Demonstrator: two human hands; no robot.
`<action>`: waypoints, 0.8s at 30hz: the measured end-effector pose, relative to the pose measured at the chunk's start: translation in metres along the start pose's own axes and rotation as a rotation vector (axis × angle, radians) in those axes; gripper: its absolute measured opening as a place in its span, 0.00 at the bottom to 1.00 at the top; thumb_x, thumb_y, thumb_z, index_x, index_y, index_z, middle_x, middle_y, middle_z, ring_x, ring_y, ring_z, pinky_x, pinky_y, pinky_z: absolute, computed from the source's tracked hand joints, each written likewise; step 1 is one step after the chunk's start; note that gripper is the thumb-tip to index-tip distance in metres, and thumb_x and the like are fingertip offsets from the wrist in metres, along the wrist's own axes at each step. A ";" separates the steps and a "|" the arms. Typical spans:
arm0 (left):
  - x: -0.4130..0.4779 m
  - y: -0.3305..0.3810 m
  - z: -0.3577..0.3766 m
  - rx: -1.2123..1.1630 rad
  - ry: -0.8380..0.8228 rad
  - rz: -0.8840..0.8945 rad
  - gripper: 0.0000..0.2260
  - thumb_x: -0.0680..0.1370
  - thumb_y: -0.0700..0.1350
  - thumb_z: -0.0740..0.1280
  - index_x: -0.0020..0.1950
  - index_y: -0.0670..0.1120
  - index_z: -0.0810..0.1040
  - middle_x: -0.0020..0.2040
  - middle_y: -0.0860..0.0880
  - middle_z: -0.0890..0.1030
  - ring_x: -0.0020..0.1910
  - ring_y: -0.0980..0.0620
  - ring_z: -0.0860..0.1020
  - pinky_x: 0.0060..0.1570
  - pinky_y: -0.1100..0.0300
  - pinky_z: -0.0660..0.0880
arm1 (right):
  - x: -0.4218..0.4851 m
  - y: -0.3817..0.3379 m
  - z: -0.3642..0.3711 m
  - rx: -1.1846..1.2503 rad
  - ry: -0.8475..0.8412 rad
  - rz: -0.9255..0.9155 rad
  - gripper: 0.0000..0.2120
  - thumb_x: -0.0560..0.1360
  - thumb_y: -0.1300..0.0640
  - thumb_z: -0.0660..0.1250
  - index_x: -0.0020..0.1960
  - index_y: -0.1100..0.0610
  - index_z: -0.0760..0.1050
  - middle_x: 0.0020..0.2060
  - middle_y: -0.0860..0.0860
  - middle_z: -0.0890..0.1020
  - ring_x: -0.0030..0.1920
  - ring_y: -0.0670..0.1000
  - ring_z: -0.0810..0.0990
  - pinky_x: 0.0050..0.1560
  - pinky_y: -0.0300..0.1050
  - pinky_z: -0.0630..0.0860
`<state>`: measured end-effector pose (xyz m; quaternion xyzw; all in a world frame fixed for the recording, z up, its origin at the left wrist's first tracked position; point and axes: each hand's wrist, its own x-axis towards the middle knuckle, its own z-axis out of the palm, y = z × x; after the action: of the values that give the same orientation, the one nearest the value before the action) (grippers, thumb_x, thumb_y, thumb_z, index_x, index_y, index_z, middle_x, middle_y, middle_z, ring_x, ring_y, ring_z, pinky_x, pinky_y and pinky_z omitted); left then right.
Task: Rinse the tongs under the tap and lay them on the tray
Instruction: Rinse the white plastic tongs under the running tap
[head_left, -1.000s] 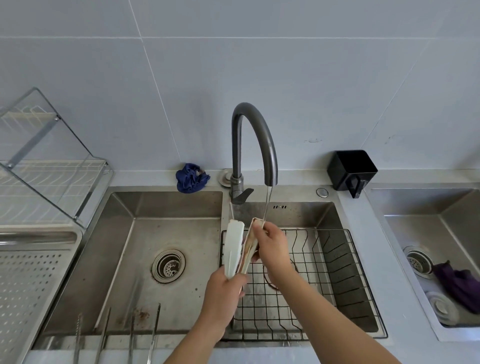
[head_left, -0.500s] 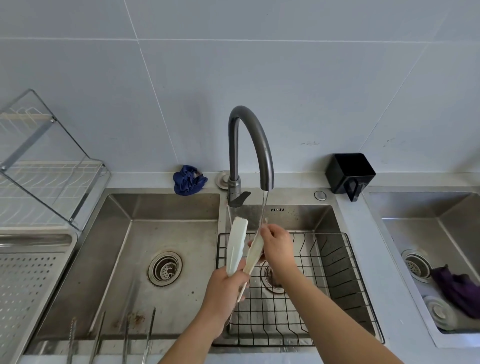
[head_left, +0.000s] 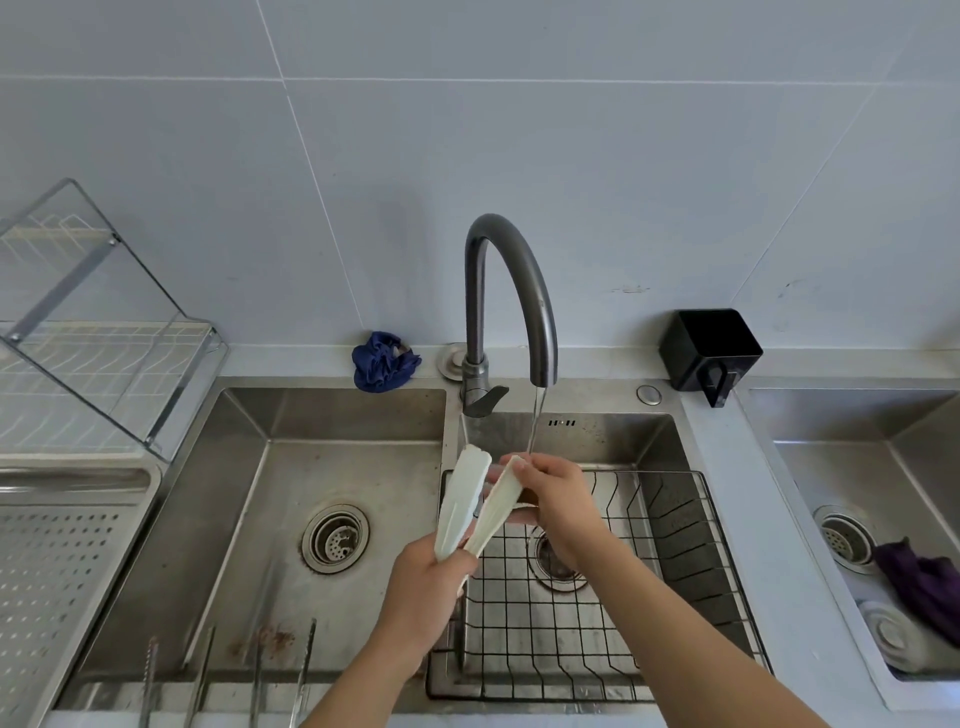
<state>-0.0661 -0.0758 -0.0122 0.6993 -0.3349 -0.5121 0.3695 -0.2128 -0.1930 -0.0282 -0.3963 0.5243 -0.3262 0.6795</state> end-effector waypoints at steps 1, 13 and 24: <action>0.000 0.002 0.001 0.005 0.000 0.013 0.20 0.66 0.49 0.66 0.52 0.40 0.82 0.36 0.47 0.74 0.36 0.50 0.71 0.38 0.53 0.67 | 0.001 -0.001 0.003 -0.028 0.060 -0.014 0.11 0.84 0.57 0.61 0.52 0.62 0.80 0.43 0.59 0.88 0.44 0.59 0.89 0.40 0.57 0.86; 0.009 0.012 0.006 -0.298 -0.108 -0.088 0.18 0.66 0.44 0.67 0.53 0.48 0.88 0.42 0.38 0.85 0.40 0.46 0.82 0.37 0.55 0.78 | -0.002 -0.011 0.004 0.185 -0.077 -0.028 0.13 0.86 0.55 0.59 0.60 0.64 0.76 0.45 0.59 0.85 0.45 0.58 0.84 0.49 0.53 0.82; 0.019 0.015 0.022 -0.563 -0.187 -0.241 0.13 0.79 0.41 0.64 0.57 0.35 0.81 0.44 0.35 0.82 0.39 0.37 0.83 0.35 0.51 0.79 | -0.002 -0.009 0.004 0.644 -0.150 0.118 0.21 0.82 0.41 0.62 0.39 0.55 0.74 0.30 0.51 0.67 0.28 0.50 0.66 0.29 0.45 0.70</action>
<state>-0.0842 -0.1035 -0.0134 0.5543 -0.1275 -0.6867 0.4527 -0.2091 -0.1953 -0.0185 -0.1534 0.3647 -0.4052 0.8242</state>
